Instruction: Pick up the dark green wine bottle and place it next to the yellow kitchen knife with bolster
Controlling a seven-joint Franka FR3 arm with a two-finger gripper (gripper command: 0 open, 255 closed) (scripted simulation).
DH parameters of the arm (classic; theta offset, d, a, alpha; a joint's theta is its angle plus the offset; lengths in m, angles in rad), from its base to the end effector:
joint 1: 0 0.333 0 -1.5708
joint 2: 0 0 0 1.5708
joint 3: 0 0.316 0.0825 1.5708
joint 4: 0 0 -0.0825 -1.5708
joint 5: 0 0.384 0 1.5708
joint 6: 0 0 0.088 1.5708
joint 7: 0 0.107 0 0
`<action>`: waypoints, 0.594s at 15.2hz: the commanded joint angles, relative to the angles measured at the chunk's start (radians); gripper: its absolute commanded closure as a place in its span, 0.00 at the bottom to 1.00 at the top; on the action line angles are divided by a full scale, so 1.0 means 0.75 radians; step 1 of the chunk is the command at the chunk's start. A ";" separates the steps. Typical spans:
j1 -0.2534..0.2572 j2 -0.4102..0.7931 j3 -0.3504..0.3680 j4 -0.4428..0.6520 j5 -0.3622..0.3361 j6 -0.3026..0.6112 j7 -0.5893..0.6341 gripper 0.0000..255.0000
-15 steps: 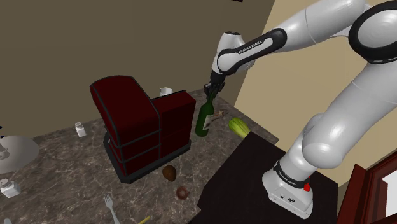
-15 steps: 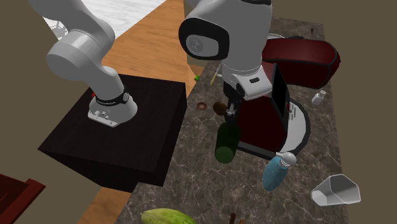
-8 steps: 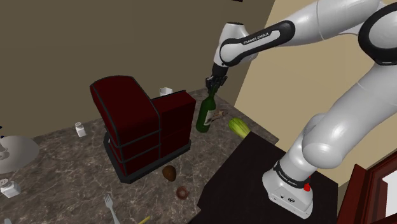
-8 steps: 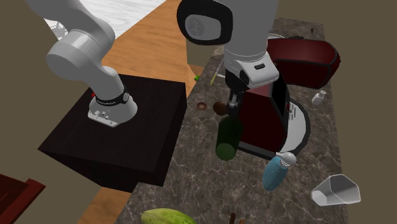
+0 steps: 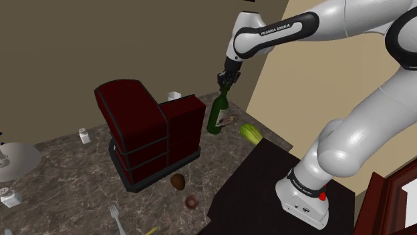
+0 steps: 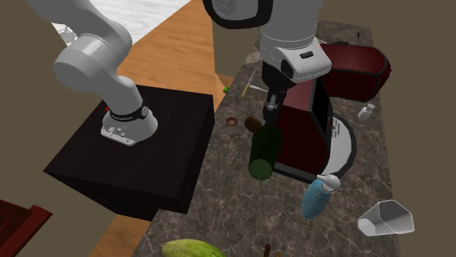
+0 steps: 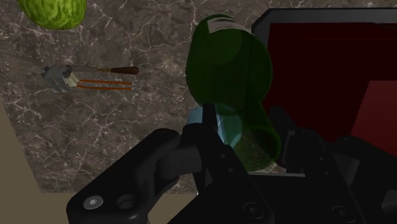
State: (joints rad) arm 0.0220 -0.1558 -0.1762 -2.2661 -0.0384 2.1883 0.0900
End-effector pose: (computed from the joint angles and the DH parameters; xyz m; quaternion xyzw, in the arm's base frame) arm 0.4942 -0.0799 0.4304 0.9931 -0.1107 0.0378 0.0036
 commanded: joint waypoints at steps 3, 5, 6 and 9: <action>0.001 -0.033 0.005 0.047 -0.004 -0.079 0.007 1.00; 0.002 -0.044 0.006 0.072 -0.006 -0.116 0.008 1.00; 0.002 -0.050 0.007 0.085 -0.006 -0.134 0.008 1.00; 0.002 -0.063 0.009 0.126 -0.007 -0.188 0.009 1.00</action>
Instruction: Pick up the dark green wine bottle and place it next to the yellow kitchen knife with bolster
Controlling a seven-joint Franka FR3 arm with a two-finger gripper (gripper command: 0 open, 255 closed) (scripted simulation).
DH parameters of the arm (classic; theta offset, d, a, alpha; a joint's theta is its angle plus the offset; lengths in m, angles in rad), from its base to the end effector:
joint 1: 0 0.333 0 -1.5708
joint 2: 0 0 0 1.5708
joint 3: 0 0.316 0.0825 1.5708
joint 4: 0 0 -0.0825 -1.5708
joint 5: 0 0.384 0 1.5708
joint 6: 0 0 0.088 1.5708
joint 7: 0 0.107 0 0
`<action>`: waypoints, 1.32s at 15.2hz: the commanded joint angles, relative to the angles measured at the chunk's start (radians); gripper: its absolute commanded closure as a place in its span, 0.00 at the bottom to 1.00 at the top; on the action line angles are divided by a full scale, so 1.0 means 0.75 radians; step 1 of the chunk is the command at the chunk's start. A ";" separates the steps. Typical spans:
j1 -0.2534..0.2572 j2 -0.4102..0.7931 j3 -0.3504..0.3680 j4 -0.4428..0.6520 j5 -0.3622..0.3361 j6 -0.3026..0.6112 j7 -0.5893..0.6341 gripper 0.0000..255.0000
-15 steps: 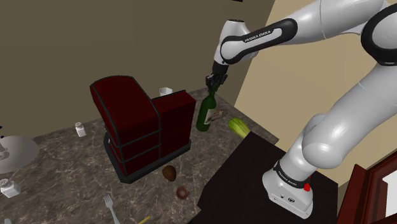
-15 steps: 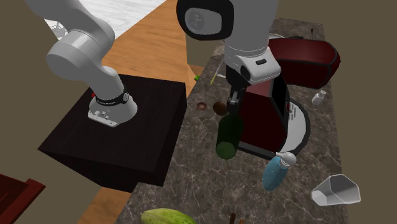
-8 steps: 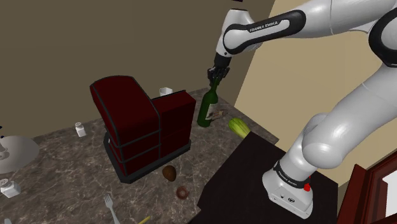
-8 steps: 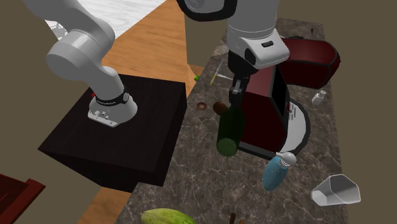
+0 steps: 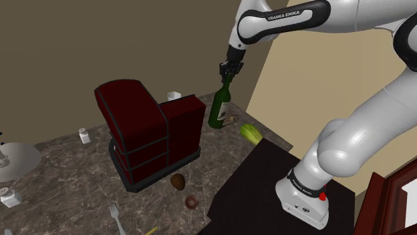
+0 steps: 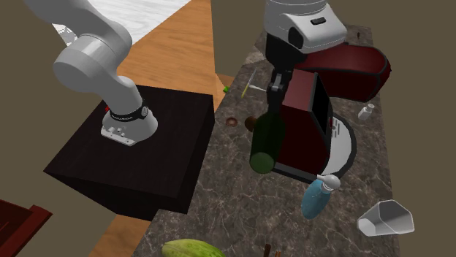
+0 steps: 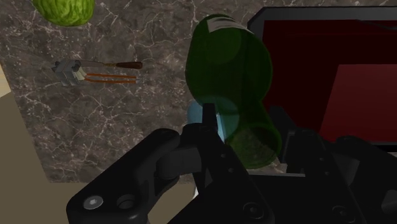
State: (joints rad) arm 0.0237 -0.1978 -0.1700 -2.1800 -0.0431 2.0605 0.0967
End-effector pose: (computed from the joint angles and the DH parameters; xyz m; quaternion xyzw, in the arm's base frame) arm 0.4941 -0.0784 0.4798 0.9931 -0.1108 0.0378 0.0036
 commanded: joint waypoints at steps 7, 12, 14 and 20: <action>0.001 -0.029 0.004 0.115 -0.002 -0.144 0.001 1.00; 0.002 -0.036 0.007 0.198 -0.001 -0.234 0.001 1.00; 0.003 -0.036 0.008 0.233 -0.001 -0.269 0.001 1.00; 0.004 -0.031 0.010 0.346 0.001 -0.377 -0.001 1.00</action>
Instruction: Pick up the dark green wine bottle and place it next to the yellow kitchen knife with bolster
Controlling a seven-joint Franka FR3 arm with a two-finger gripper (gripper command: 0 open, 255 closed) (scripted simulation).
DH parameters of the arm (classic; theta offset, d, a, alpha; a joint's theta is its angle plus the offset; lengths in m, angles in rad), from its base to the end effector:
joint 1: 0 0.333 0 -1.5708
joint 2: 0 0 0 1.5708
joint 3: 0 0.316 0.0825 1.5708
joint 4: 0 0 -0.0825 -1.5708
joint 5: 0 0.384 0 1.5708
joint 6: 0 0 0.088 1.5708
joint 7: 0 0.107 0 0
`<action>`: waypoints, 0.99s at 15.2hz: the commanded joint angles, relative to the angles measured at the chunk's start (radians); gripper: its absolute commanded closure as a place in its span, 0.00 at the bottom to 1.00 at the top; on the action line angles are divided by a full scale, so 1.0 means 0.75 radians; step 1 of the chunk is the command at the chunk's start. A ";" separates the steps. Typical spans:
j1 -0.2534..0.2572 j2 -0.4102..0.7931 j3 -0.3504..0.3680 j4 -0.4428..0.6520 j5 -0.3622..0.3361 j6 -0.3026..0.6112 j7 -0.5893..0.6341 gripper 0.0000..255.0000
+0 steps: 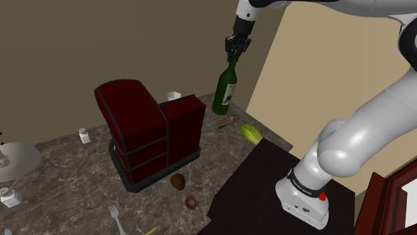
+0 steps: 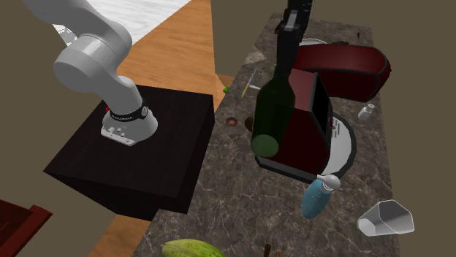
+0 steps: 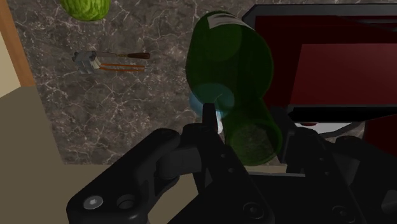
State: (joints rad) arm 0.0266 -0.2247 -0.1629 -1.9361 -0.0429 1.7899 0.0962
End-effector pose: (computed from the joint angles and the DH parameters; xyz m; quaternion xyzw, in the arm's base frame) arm 0.4926 -0.0785 0.5859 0.9931 -0.1107 0.0378 0.0037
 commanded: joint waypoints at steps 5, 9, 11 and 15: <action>0.002 0.017 0.001 0.124 0.004 -0.107 -0.003 1.00; 0.002 0.033 0.001 0.213 0.007 -0.180 -0.006 1.00; 0.003 0.042 0.001 0.257 0.008 -0.216 -0.007 1.00; 0.049 -0.047 0.083 0.165 0.005 -0.215 0.122 1.00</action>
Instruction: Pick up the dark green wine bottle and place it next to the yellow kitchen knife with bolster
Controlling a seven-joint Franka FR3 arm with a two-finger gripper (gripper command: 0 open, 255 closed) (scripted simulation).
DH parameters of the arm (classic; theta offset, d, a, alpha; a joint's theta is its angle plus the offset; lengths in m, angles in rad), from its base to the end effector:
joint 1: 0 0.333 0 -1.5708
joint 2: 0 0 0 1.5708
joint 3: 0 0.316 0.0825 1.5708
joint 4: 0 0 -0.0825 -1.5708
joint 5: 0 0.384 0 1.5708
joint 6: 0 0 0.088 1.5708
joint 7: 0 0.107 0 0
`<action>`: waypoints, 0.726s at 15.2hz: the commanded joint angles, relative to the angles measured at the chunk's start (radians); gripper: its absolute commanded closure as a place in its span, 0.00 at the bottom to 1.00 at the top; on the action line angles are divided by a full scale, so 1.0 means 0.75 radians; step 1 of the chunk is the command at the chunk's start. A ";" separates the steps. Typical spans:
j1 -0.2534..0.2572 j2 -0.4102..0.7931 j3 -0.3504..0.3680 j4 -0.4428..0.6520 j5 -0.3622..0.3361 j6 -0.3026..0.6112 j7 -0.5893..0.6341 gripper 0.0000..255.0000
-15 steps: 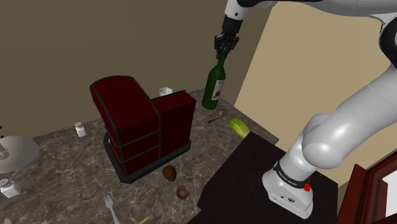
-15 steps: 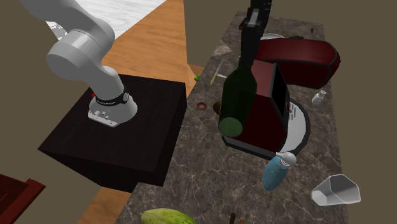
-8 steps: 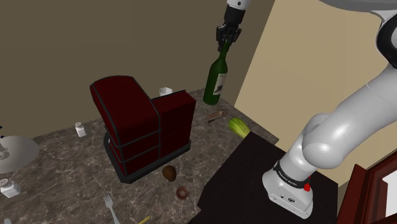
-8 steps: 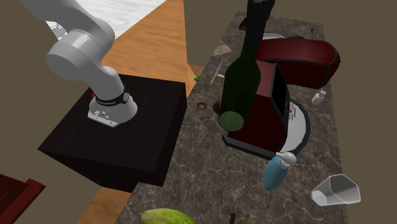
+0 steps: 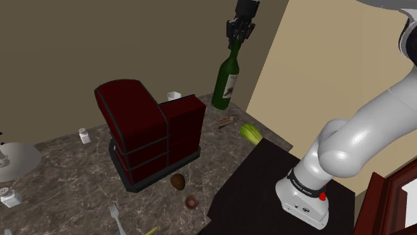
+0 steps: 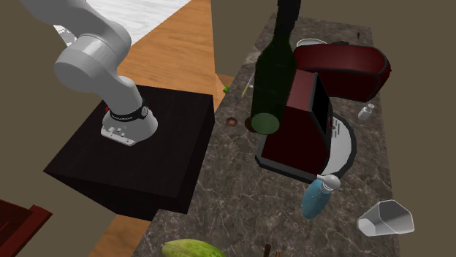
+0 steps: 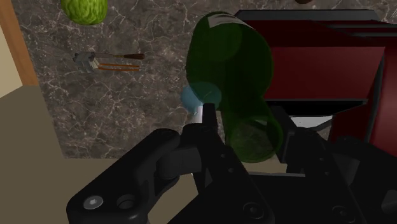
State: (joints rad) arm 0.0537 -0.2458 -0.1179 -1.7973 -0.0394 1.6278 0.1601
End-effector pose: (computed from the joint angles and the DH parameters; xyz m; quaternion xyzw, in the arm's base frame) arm 0.4802 -0.0422 0.6485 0.9932 -0.1102 0.0375 0.0035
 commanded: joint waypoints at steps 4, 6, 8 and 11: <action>0.058 -0.087 0.108 -0.087 0.010 -0.003 0.165 1.00; 0.080 -0.112 0.151 -0.111 0.019 -0.007 0.229 1.00; 0.102 -0.132 0.196 -0.128 0.029 -0.011 0.293 1.00; 0.136 -0.152 0.263 -0.144 0.047 -0.017 0.390 1.00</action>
State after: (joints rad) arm 0.1473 -0.3632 0.0625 -1.9208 -0.0083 1.6276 0.4272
